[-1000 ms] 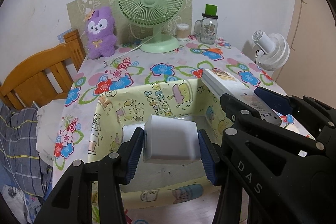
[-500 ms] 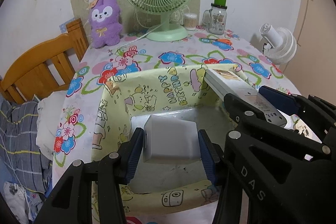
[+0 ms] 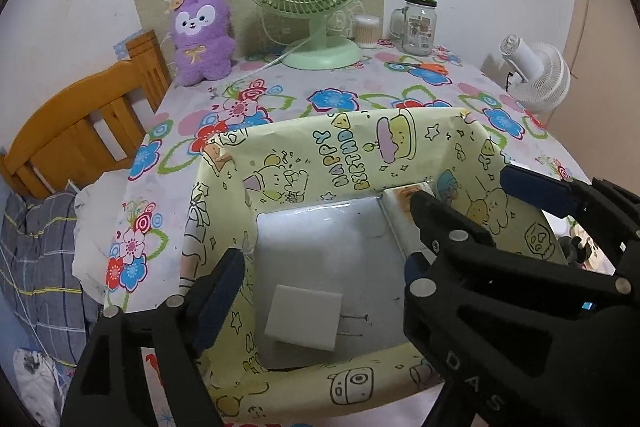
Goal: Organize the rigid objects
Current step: 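Open the right tool to release the power strip while the left tool releases the block, then withdraw both tools from the box back toward the remaining white items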
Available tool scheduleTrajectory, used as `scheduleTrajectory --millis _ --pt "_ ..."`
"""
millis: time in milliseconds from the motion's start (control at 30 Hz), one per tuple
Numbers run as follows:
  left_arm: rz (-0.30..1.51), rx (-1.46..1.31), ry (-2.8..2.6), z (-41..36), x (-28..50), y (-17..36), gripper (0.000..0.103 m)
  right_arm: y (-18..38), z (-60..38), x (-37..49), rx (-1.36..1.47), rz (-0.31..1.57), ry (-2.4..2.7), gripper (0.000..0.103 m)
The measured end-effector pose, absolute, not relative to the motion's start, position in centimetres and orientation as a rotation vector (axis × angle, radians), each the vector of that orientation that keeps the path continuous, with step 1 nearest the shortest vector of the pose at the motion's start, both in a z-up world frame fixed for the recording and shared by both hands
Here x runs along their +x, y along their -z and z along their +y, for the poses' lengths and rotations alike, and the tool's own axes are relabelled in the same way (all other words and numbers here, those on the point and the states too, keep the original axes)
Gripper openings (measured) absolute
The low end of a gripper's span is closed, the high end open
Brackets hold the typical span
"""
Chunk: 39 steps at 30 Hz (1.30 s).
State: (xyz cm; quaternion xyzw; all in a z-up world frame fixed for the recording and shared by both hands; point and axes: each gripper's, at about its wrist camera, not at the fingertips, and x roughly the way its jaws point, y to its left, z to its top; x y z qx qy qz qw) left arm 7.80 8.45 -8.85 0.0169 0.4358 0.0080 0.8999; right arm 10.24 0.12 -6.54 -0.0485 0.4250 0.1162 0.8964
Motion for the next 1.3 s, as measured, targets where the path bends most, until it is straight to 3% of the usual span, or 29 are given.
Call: scheduleTrajectory --millis 233,300,367,767,1300 --pt "0.912 0.020 -0.018 8.3 7.4 8.3 0.093 5.6 0.0 9.7 -0.121 0.877 -0.264 0.073" --pt "0.908 0.025 -0.029 8.2 7.3 8.0 0.095 5.3 -0.1 9.6 -0.120 0.869 -0.251 0.085" --pt "0.898 0.026 -0.031 8.0 7.0 7.6 0.095 4.8 -0.2 9.3 -0.138 0.840 -0.221 0.089" --pt "0.844 0.022 -0.004 6.8 6.0 5.3 0.100 2.4 -1.4 8.6 -0.150 0.792 -0.233 0.098" --pt "0.821 0.028 -0.015 3.9 5.4 3.9 0.103 0.9 -4.2 7.8 -0.135 0.762 -0.236 0.098"
